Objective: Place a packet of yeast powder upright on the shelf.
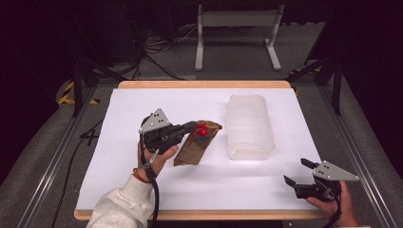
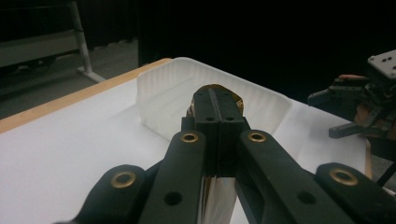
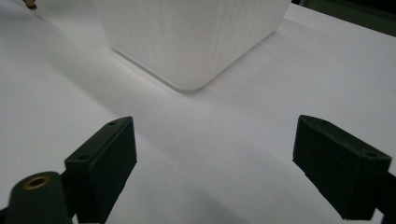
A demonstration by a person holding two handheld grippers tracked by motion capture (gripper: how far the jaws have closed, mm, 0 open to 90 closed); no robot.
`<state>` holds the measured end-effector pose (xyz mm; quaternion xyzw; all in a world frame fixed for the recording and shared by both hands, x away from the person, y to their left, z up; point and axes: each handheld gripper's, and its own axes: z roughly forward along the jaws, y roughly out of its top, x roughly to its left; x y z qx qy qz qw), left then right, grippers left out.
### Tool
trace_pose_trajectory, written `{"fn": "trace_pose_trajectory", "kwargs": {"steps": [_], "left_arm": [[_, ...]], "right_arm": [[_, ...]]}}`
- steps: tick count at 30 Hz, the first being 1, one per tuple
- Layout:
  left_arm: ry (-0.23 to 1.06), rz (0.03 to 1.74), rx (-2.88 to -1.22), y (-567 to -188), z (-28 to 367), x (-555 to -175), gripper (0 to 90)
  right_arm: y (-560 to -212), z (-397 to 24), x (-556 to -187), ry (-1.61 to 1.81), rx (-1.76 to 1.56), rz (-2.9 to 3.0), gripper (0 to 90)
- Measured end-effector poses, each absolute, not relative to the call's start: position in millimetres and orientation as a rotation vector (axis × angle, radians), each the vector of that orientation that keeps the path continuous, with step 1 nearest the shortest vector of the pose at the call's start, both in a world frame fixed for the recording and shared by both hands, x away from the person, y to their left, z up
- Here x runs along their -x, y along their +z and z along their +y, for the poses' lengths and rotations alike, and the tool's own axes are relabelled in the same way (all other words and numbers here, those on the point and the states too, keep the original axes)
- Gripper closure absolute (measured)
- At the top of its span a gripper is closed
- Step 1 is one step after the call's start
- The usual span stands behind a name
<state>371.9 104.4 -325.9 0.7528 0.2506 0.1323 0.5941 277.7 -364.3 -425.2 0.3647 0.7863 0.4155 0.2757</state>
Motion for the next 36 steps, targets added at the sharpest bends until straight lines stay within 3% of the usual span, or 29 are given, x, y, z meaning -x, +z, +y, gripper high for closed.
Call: {"fn": "trace_pose_trajectory", "kwargs": {"steps": [15, 24, 36], "left_arm": [[0.265, 0.531, -1.646, -297, 66, -384, 90.0], [0.234, 0.461, -1.633, -272, 21, -401, 90.0], [0.180, 0.464, -1.607, -278, -26, -420, 90.0]], "right_arm": [[-426, -366, -278, 1.113, -0.983, 2.112, 13.5], [-426, -366, -278, 1.109, -0.979, 2.113, 13.4], [-427, -366, -278, 1.109, -0.977, 2.122, 13.4]]}}
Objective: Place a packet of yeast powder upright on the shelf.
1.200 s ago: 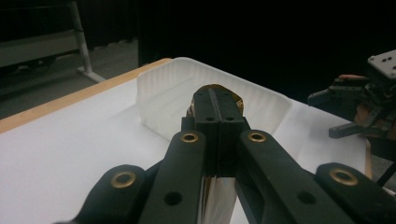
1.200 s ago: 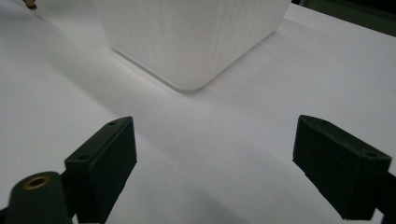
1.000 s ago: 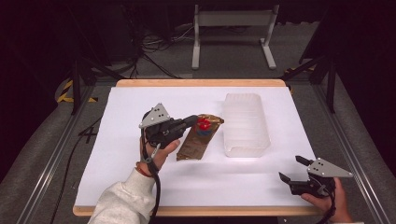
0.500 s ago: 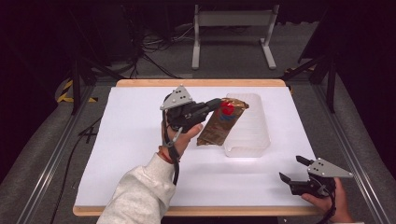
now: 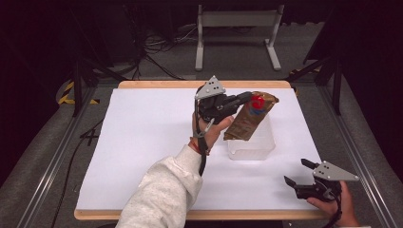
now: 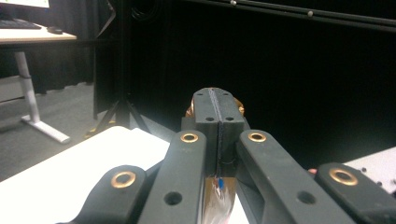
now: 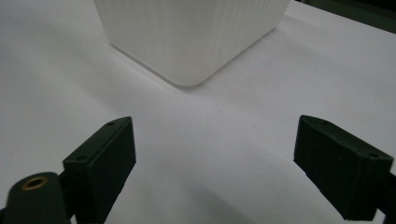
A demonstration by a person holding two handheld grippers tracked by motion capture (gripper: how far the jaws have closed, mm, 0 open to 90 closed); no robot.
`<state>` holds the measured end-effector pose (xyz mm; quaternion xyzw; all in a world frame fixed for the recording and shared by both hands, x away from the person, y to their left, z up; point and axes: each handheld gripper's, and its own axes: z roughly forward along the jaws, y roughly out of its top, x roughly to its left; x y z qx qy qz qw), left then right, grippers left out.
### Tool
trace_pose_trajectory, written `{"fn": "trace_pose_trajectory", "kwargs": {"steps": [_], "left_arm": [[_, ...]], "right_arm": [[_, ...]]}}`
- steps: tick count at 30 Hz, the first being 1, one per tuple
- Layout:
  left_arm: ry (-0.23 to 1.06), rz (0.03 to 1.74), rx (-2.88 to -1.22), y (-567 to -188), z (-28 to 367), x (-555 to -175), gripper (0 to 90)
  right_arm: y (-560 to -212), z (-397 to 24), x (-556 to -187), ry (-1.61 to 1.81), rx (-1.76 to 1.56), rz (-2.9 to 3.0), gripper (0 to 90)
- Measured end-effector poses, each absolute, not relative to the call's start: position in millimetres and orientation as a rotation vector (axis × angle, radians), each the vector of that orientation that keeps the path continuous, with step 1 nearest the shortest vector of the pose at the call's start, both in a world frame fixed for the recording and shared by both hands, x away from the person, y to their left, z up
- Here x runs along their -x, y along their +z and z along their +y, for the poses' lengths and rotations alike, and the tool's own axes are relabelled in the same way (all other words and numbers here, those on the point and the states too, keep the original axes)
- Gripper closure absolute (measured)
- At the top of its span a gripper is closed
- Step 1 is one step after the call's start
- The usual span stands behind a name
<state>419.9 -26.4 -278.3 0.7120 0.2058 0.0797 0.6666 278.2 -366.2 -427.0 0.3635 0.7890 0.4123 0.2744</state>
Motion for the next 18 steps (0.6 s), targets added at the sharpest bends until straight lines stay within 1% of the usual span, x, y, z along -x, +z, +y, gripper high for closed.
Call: {"fn": "trace_pose_trajectory", "kwargs": {"steps": [9, 11, 15, 17, 18], "left_arm": [[0.144, 0.495, -1.577, -297, -52, -421, 90.0], [0.155, 0.495, -1.577, -300, -56, -420, 90.0], [0.161, 0.497, -1.575, -306, -60, -419, 90.0], [0.141, 0.500, -1.561, -308, -60, -421, 90.0], [0.161, 0.507, -1.558, -310, -58, -421, 90.0]], "right_arm": [[-427, -366, -278, 1.106, -0.969, 2.128, 13.4], [-427, -365, -278, 1.103, -0.971, 2.131, 13.4], [-428, -365, -278, 1.101, -0.973, 2.136, 13.4], [-428, -365, -278, 1.103, -0.972, 2.140, 13.4], [-428, -364, -278, 1.101, -0.971, 2.140, 13.4]]}}
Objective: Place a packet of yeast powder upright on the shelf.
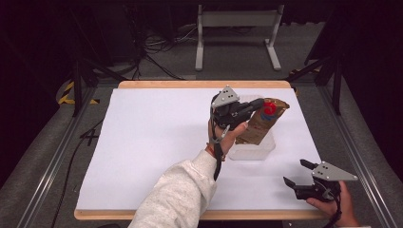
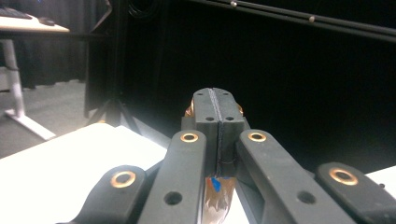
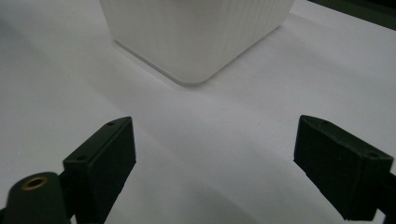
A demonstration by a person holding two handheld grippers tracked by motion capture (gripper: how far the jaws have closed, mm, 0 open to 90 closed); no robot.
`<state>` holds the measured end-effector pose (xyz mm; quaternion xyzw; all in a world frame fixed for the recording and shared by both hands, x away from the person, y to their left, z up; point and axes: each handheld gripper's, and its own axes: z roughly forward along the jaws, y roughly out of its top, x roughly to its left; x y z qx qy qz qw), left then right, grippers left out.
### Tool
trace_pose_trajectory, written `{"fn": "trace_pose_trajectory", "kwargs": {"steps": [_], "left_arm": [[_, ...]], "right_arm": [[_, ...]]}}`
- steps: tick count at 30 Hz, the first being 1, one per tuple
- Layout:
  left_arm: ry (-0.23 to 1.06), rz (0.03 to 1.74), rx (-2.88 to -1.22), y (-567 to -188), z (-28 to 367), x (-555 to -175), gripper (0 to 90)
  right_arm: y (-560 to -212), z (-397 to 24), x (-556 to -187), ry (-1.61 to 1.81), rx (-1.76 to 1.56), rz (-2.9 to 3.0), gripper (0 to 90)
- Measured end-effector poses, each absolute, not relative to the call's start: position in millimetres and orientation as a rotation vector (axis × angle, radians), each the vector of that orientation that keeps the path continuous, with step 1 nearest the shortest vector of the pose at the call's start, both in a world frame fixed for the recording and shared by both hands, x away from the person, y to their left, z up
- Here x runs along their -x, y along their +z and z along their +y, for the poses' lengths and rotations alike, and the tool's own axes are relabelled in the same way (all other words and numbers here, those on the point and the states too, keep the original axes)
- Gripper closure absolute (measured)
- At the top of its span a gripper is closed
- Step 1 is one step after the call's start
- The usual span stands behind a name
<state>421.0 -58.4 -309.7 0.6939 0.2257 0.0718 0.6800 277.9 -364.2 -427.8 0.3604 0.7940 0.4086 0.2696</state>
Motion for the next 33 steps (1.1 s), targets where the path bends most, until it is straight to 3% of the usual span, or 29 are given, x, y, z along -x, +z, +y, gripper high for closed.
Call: {"fn": "trace_pose_trajectory", "kwargs": {"steps": [12, 15, 24, 33], "left_arm": [[0.143, 0.572, -1.450, -310, -35, -435, 90.0], [0.085, 0.551, -1.434, -314, -38, -437, 90.0], [0.045, 0.482, -1.491, -331, -49, -429, 90.0], [0.064, 0.391, -1.572, -318, -30, -458, 90.0]], "right_arm": [[-428, -363, -278, 1.098, -0.968, 2.152, 13.4], [-428, -363, -278, 1.102, -0.970, 2.152, 13.4], [-429, -363, -278, 1.099, -0.972, 2.151, 13.4], [-429, -362, -279, 1.095, -0.963, 2.162, 13.4]]}}
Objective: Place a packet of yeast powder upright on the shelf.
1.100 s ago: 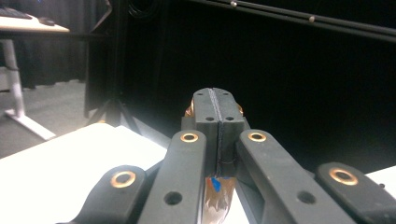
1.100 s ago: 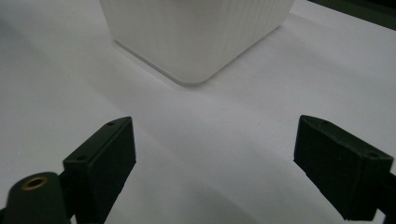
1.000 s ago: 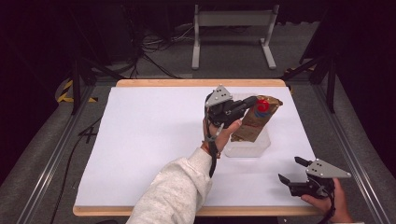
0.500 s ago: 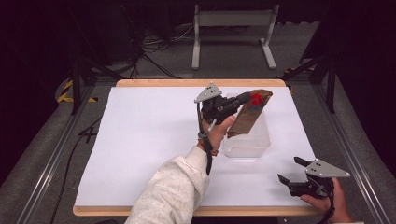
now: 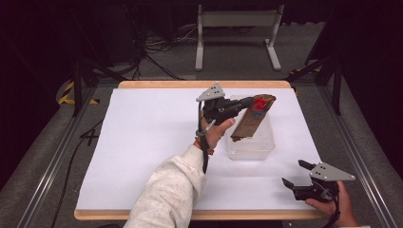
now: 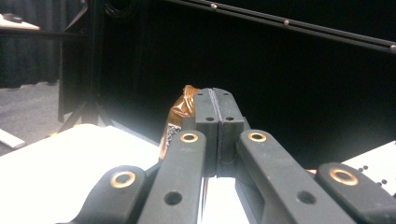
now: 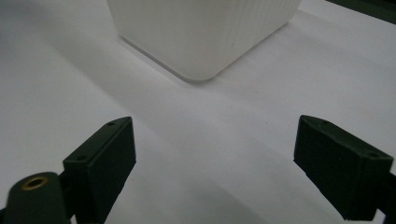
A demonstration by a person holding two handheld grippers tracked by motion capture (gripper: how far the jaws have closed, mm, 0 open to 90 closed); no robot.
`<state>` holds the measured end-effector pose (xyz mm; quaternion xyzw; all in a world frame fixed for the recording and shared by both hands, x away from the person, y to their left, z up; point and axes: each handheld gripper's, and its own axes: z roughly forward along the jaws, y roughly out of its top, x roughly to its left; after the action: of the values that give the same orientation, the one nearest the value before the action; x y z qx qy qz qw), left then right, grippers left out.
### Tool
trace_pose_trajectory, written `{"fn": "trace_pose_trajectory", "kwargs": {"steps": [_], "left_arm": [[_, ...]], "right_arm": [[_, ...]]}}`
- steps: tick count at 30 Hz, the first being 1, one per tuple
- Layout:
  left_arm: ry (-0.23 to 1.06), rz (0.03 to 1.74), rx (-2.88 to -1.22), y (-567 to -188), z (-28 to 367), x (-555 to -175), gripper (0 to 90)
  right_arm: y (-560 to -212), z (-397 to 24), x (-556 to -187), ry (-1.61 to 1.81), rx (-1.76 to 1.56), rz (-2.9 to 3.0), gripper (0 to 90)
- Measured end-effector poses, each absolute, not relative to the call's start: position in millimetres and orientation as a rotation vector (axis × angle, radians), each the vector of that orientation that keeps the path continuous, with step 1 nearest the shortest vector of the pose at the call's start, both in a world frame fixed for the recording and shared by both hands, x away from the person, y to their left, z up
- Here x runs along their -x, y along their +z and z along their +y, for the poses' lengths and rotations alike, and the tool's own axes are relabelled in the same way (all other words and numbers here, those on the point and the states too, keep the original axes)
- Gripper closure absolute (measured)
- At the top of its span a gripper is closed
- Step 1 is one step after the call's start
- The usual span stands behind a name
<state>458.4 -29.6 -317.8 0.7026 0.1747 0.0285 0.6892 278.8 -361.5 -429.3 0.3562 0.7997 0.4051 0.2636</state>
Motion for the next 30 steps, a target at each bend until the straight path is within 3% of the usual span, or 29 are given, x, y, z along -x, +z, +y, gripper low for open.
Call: {"fn": "trace_pose_trajectory", "kwargs": {"steps": [6, 18, 30], "left_arm": [[0.001, 0.319, -1.585, -314, -44, -472, 90.0], [-0.050, 0.204, -1.641, -320, -89, -457, 90.0], [-0.019, 0.287, -1.662, -352, -48, -462, 90.0]], "right_arm": [[-429, -361, -279, 1.094, -0.957, 2.169, 13.5], [-428, -361, -279, 1.098, -0.951, 2.169, 13.6], [-429, -359, -279, 1.094, -0.949, 2.181, 13.6]]}}
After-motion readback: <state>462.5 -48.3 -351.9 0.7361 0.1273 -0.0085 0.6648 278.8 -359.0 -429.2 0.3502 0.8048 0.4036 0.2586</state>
